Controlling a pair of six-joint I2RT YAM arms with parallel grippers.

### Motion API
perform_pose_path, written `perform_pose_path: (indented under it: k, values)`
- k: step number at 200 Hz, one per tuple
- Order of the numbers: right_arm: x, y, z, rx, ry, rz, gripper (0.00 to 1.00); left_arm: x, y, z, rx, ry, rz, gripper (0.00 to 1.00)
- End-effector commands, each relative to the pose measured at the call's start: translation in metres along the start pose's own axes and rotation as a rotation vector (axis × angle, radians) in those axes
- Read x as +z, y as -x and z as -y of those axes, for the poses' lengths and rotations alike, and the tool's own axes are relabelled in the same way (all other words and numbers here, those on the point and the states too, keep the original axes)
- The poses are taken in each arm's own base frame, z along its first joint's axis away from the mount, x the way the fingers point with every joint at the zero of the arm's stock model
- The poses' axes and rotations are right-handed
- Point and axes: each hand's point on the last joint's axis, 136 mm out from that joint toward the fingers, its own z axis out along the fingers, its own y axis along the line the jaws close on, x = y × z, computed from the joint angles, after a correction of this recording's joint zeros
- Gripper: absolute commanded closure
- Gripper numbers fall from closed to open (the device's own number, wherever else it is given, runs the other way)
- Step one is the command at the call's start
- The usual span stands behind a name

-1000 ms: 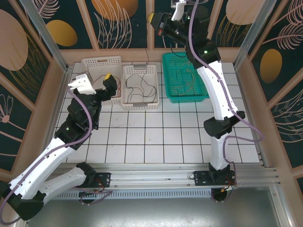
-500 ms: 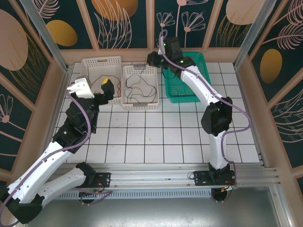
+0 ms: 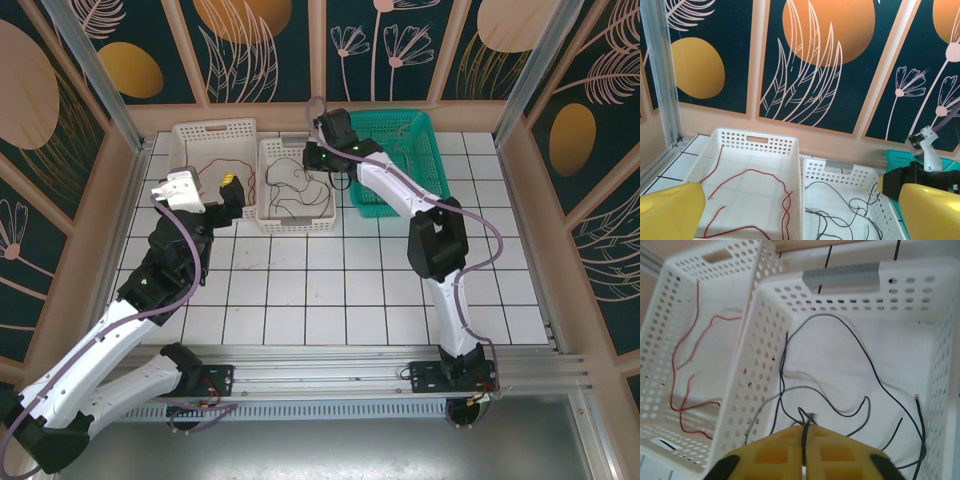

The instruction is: Untangle the cables

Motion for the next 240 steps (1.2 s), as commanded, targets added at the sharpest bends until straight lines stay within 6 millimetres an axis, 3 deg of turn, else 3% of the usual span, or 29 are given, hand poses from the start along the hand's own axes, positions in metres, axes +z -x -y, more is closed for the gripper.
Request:
perform_pose_path:
  k: [1, 32, 57, 84, 100, 106, 132, 147, 171, 201, 240]
  values:
    - [-0.008, 0.004, -0.001, -0.034, -0.040, 0.014, 0.81, 0.001, -0.001, 0.002, 0.016, -0.010, 0.006, 0.01]
    - [-0.019, 0.007, -0.007, -0.042, -0.036, 0.022, 0.63, 0.002, -0.003, 0.003, 0.030, -0.011, -0.002, 0.02]
    - [-0.031, 0.009, -0.016, -0.055, -0.029, 0.034, 0.53, 0.002, -0.003, 0.003, 0.032, -0.011, -0.003, 0.02]
    - [-0.067, 0.034, -0.018, -0.074, -0.042, 0.138, 0.46, 0.003, -0.006, 0.003, 0.039, -0.009, -0.008, 0.02]
    - [-0.092, 0.056, -0.004, -0.066, -0.073, 0.198, 0.43, 0.004, -0.007, 0.004, 0.043, -0.011, -0.014, 0.01]
    - [-0.104, 0.073, 0.022, -0.030, -0.103, 0.225, 0.42, 0.005, -0.008, 0.004, 0.045, -0.012, -0.017, 0.01]
    - [-0.141, 0.114, 0.090, 0.086, -0.141, 0.294, 0.41, 0.007, -0.011, 0.006, 0.052, -0.012, -0.026, 0.02]
    - [-0.151, 0.129, 0.122, 0.110, -0.196, 0.330, 0.39, 0.008, -0.011, 0.006, 0.055, -0.011, -0.027, 0.01]
    - [-0.146, 0.143, 0.165, 0.153, -0.263, 0.337, 0.38, 0.009, -0.013, 0.007, 0.061, -0.010, -0.033, 0.01]
    - [-0.113, 0.151, 0.202, 0.183, -0.307, 0.308, 0.38, 0.012, -0.018, 0.008, 0.078, -0.008, -0.047, 0.01]
    - [-0.068, 0.142, 0.239, 0.237, -0.353, 0.268, 0.39, 0.016, -0.024, 0.010, 0.101, -0.008, -0.061, 0.02]
